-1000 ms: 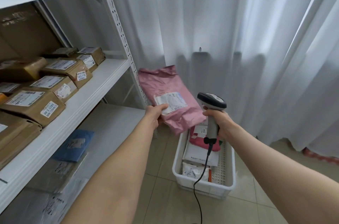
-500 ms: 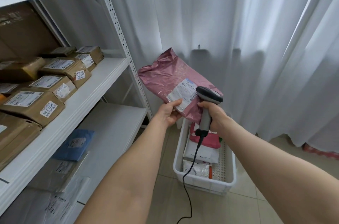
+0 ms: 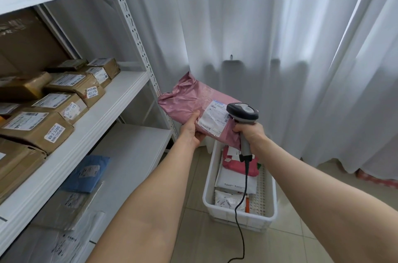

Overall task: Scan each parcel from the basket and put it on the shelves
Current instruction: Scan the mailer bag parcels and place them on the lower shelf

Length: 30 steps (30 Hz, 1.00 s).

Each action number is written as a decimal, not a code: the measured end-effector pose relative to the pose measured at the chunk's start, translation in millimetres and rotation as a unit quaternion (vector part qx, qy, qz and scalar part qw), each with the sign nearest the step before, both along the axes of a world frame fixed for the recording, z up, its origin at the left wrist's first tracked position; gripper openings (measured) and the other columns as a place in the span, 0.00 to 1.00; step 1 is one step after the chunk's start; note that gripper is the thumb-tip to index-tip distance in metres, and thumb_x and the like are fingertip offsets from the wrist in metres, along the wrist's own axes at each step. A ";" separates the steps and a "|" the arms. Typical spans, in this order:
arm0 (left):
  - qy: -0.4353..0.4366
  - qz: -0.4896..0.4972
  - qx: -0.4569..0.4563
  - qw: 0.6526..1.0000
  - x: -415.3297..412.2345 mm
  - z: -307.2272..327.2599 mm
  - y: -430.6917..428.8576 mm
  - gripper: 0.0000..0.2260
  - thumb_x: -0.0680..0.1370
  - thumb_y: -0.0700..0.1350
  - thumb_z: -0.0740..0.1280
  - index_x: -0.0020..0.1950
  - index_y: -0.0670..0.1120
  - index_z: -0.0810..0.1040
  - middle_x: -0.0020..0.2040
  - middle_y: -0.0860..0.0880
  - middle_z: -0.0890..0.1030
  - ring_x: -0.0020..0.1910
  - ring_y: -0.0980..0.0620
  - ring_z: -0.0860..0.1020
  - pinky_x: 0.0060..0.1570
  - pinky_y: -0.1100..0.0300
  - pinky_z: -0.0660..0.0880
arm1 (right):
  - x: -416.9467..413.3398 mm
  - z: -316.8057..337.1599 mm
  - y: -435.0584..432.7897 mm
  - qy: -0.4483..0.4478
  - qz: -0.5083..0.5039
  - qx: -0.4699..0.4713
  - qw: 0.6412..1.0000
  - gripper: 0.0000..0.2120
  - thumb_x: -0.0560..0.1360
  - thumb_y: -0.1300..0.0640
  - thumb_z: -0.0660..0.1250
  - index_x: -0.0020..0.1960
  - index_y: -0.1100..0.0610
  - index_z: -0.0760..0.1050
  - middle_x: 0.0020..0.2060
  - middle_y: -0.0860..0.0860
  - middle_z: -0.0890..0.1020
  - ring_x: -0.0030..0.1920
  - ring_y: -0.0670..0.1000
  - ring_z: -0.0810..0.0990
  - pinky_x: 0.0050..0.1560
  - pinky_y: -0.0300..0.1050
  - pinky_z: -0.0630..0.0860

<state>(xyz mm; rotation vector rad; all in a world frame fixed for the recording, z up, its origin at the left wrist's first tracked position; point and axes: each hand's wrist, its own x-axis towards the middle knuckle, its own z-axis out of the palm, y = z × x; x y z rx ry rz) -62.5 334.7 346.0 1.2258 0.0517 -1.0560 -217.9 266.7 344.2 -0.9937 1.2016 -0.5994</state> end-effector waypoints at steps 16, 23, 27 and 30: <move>0.001 -0.101 0.003 0.995 5.4 -2.2 3.6 0.14 0.73 0.50 0.71 0.54 0.44 0.76 0.47 0.45 0.82 0.49 0.46 0.79 0.44 0.48 0.78 | -2.2 5.0 -13.5 -0.035 -0.056 0.009 0.998 0.11 0.71 0.74 0.66 0.52 0.66 0.77 0.46 0.61 0.82 0.39 0.54 0.79 0.47 0.50 0.79; 0.022 -0.083 0.018 0.996 9.2 -2.2 2.1 0.07 0.75 0.43 0.71 0.49 0.42 0.76 0.44 0.44 0.81 0.43 0.48 0.79 0.50 0.51 0.77 | 0.1 4.9 -13.4 -0.041 -0.059 0.004 0.997 0.14 0.71 0.74 0.66 0.55 0.64 0.76 0.52 0.62 0.82 0.47 0.57 0.81 0.58 0.55 0.78; 0.039 -0.042 -0.011 0.998 7.9 -10.0 0.3 0.07 0.76 0.39 0.69 0.53 0.40 0.76 0.47 0.42 0.80 0.44 0.46 0.79 0.60 0.47 0.75 | -0.4 3.5 -10.8 -0.043 -0.049 0.009 0.998 0.12 0.71 0.71 0.67 0.53 0.63 0.76 0.44 0.57 0.80 0.48 0.57 0.79 0.58 0.54 0.77; 0.032 0.008 -0.019 0.999 6.9 -18.1 3.6 0.13 0.76 0.38 0.68 0.60 0.38 0.74 0.54 0.41 0.81 0.50 0.43 0.80 0.63 0.45 0.73 | -3.4 6.7 -8.1 -0.049 -0.006 0.017 0.999 0.12 0.72 0.68 0.68 0.55 0.65 0.76 0.46 0.61 0.81 0.43 0.58 0.79 0.54 0.57 0.79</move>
